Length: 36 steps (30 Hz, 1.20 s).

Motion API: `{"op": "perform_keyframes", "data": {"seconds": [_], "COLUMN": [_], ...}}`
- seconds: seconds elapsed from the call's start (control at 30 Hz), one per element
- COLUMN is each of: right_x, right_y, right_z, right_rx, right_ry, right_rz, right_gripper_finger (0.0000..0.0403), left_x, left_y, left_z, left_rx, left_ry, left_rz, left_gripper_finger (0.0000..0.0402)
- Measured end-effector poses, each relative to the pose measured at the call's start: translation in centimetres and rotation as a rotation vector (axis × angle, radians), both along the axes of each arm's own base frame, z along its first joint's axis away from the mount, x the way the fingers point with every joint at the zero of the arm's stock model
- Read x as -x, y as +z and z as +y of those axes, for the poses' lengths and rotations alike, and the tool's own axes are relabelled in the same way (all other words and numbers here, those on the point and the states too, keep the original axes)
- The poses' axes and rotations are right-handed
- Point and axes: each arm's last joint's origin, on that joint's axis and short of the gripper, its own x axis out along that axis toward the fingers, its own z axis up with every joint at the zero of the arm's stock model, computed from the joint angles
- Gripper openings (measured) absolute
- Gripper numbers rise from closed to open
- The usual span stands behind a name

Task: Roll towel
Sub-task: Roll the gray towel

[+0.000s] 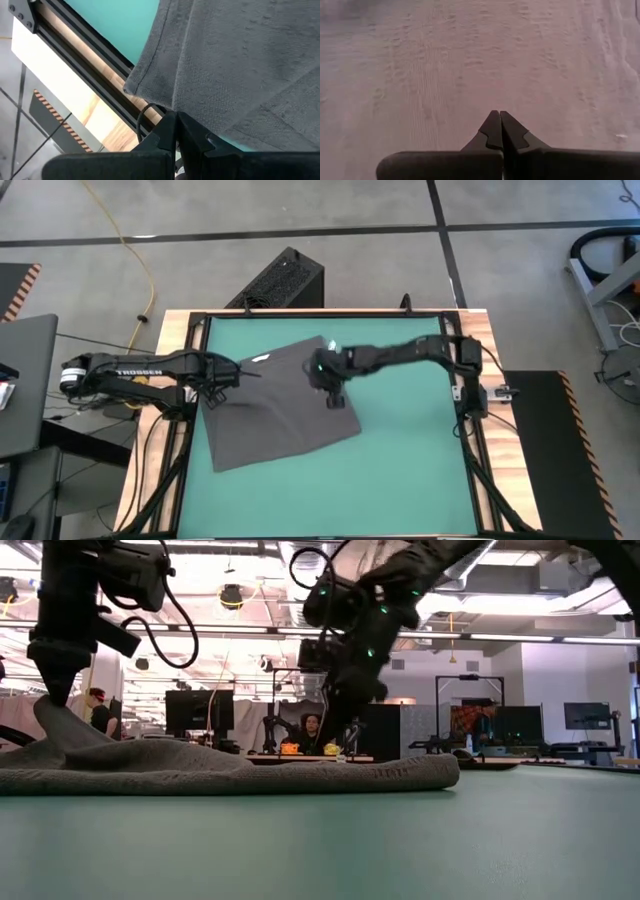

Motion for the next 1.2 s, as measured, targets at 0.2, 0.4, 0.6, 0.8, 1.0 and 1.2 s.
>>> {"op": "perform_keyframes", "data": {"seconds": [0.2,0.4,0.6,0.8,1.0,1.2], "right_x": [1.7,2.8,3.6,5.1,7.6,10.6], "right_y": [-3.0,-4.6,-5.2,-5.5,-5.8,-6.0], "right_z": [2.3,5.2,9.4,14.4,19.4,23.4], "right_rx": [-0.024,-0.037,-0.032,-0.062,-0.112,-0.127], "right_ry": [-0.100,-0.155,-0.223,-0.352,-0.523,-0.657], "right_rz": [0.002,0.047,0.072,0.095,0.101,0.089], "right_gripper_finger": [0.0004,0.0003,0.0003,0.0003,0.0003,0.0003], "left_x": [-0.1,-0.6,-1.7,-2.3,-2.8,-3.4], "left_y": [0.0,0.0,-0.1,-0.1,-0.1,0.0], "left_z": [-0.4,-0.6,-1.5,-2.9,-3.9,-4.6], "left_rx": [0.000,0.001,0.068,0.075,0.092,0.101], "left_ry": [-0.025,-0.022,-0.085,-0.150,-0.202,-0.243], "left_rz": [-0.003,-0.061,-0.166,-0.222,-0.275,-0.342], "left_gripper_finger": [0.0000,0.0000,0.0000,0.0000,0.0000,0.0000]}}
